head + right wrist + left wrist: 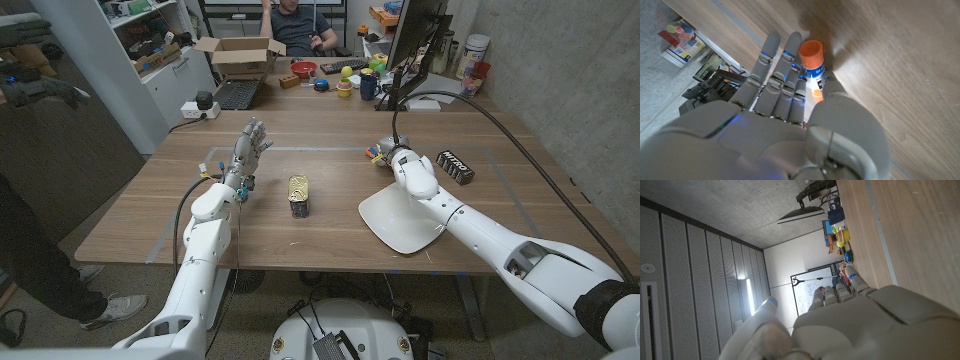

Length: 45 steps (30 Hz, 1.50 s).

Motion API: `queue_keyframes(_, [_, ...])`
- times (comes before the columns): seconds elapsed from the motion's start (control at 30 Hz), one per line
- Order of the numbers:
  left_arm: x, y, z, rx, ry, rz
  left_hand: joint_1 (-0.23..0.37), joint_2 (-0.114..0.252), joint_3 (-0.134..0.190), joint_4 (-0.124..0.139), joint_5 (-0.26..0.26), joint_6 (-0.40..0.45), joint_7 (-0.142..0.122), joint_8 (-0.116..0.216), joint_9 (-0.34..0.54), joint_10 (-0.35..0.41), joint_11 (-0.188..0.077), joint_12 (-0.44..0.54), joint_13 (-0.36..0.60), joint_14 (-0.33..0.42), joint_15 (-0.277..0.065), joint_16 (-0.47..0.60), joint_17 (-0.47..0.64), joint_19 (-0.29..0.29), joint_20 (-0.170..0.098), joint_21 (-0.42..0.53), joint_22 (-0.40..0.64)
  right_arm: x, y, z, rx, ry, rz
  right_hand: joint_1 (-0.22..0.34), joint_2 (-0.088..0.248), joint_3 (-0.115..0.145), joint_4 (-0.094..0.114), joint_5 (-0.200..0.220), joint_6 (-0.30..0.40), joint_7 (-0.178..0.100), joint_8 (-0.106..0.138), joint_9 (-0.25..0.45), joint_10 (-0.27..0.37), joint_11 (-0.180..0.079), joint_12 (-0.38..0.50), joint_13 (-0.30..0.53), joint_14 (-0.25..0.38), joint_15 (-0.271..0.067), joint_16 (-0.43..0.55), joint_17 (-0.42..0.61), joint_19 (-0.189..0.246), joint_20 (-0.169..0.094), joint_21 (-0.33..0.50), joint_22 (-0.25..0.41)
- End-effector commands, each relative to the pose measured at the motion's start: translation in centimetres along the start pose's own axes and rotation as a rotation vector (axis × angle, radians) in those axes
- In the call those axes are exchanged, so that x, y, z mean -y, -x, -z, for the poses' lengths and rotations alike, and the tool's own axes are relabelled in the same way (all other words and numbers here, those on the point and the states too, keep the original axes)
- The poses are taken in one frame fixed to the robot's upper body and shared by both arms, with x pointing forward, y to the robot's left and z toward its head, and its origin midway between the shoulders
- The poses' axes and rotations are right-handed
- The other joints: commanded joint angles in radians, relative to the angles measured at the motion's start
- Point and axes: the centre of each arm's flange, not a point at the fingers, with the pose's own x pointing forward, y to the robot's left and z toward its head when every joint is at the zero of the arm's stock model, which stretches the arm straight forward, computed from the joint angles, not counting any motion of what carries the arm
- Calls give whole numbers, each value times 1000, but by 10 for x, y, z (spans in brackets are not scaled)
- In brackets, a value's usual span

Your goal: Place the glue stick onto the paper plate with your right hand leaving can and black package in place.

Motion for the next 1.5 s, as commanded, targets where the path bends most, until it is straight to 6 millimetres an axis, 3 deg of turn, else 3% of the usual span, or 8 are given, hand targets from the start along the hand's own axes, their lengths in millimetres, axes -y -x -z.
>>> queue_keyframes(0.03, [-3,-4,3,-4,2,-1,-7,0,-3,2,6,-6,0,4,5,0,4,3,2,-2,0,1,3,-9,7,-2,5,1,-7,-3,12,-14,-13,129,38,20,-4,-5,39,-13,1,7,33,-10,6,18,71,-39,58,57,44,-148,53,0])
queue_keyframes(0.23, [-4,-7,4,-9,5,-1,-7,0,-5,3,7,-7,0,3,5,1,4,4,2,-2,-1,1,3,-9,7,-4,5,1,-9,-3,18,-34,-5,275,45,26,-1,-20,109,-14,15,19,110,-18,25,56,137,-37,145,160,81,-151,159,18])
queue_keyframes(0.4, [-4,-8,4,-7,5,0,-8,-1,-7,3,7,-7,1,3,5,0,3,3,2,-2,0,0,3,-9,8,-5,5,3,-9,-4,18,-34,5,317,45,27,2,-23,121,-15,13,22,147,-18,39,73,143,-36,161,190,78,-151,194,26])
queue_keyframes(1.5, [-2,-2,1,1,4,1,-12,-1,-15,3,11,-7,0,4,5,0,3,3,2,-2,0,-1,3,-6,8,-14,5,34,10,15,-11,-169,119,323,48,16,28,-27,144,-5,11,27,159,-17,41,98,129,-33,157,216,65,-149,239,22])
